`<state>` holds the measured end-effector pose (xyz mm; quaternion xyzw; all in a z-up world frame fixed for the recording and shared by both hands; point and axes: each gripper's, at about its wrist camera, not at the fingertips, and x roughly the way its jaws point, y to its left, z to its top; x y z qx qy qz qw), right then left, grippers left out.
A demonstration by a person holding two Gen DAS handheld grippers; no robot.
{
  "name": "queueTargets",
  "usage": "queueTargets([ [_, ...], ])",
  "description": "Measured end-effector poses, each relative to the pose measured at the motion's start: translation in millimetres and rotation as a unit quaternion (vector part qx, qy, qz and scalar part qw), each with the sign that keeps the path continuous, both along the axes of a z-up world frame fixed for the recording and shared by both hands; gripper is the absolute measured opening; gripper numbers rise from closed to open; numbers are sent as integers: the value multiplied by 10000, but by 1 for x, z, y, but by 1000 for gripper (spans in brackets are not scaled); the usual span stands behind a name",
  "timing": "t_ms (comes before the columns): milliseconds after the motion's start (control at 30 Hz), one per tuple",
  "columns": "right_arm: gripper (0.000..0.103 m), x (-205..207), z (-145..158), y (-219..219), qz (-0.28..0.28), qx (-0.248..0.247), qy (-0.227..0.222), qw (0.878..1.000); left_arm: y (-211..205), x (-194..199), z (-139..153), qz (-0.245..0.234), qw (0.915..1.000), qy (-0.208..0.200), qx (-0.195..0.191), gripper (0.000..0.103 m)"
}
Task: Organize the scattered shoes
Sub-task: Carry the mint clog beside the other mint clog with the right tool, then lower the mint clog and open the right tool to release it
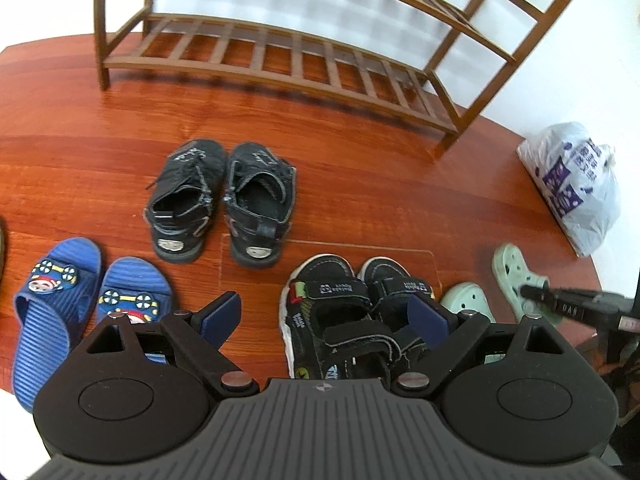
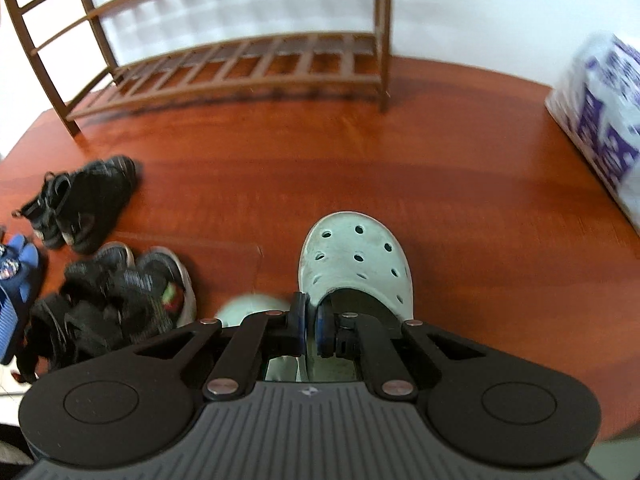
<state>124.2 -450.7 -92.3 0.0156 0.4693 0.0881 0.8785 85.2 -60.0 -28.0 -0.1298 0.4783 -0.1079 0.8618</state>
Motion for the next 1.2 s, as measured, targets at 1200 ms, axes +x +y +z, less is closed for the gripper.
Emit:
queueTargets([
  [1200, 38, -52, -7, 2, -487, 103, 266, 9984, -7, -41, 10, 117, 9996, -49, 258, 91],
])
